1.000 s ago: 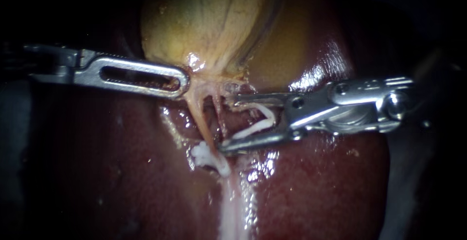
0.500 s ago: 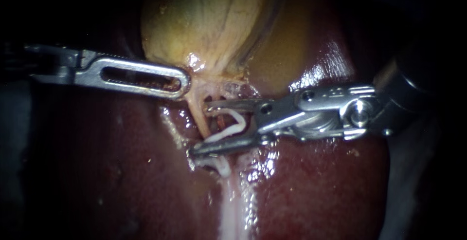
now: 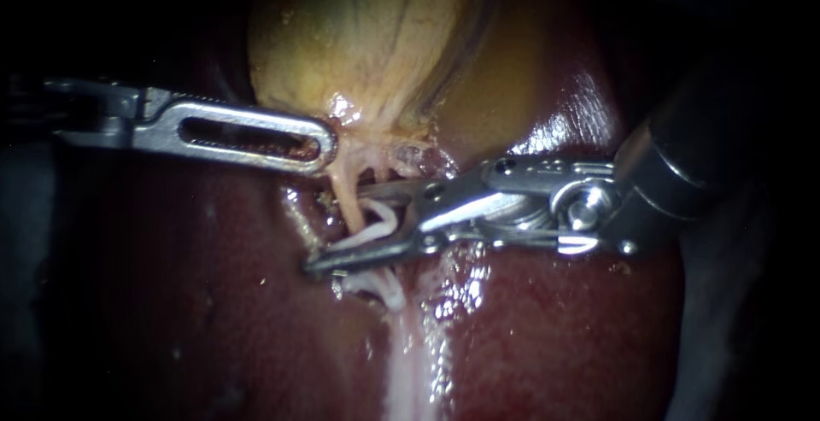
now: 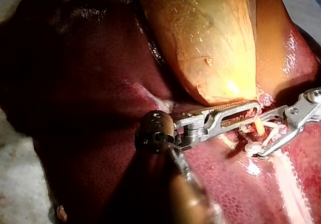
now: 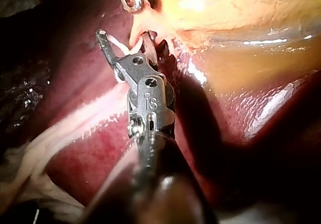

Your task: Clipping third clip left tube

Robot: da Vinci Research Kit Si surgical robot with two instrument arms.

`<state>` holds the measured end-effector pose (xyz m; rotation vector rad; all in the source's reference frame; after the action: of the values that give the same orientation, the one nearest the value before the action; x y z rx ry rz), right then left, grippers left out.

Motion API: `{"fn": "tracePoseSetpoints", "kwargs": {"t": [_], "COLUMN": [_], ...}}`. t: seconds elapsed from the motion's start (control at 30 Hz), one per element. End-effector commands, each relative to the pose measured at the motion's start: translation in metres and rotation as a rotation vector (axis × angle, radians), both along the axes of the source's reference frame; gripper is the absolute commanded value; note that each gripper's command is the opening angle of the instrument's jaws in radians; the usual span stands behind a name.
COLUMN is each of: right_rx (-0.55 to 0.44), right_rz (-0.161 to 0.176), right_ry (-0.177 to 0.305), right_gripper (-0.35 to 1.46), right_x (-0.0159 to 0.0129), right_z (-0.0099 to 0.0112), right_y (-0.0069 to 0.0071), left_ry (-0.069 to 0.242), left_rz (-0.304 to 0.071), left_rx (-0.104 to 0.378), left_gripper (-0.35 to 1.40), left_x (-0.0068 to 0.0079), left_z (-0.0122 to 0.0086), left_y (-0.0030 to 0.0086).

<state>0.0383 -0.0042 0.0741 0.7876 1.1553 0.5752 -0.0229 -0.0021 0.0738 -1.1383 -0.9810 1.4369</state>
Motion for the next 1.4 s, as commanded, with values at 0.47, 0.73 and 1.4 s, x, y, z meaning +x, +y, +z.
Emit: {"fn": "tracePoseSetpoints", "kwargs": {"t": [0.47,0.73,1.4], "right_rx": [0.103,0.139,0.286], "right_rz": [0.057,0.069,0.090], "right_ry": [0.075,0.082,0.056], "right_gripper": [0.45,0.39,-0.35], "right_x": [0.0009,0.0008,-0.0015], "right_z": [0.0001,0.0005,0.0017], "right_y": [0.0016,0.0020,0.0026], "left_ry": [0.002,0.002,0.001], "left_rz": [-0.002,-0.002,-0.001], "left_rx": [-0.002,-0.002,-0.001], "left_gripper": [-0.35,-0.35,-0.35], "left_x": [-0.0003,-0.0004,-0.0002], "left_z": [0.0003,0.0003,0.0004], "left_y": [-0.0002,-0.0002,0.0000]}}
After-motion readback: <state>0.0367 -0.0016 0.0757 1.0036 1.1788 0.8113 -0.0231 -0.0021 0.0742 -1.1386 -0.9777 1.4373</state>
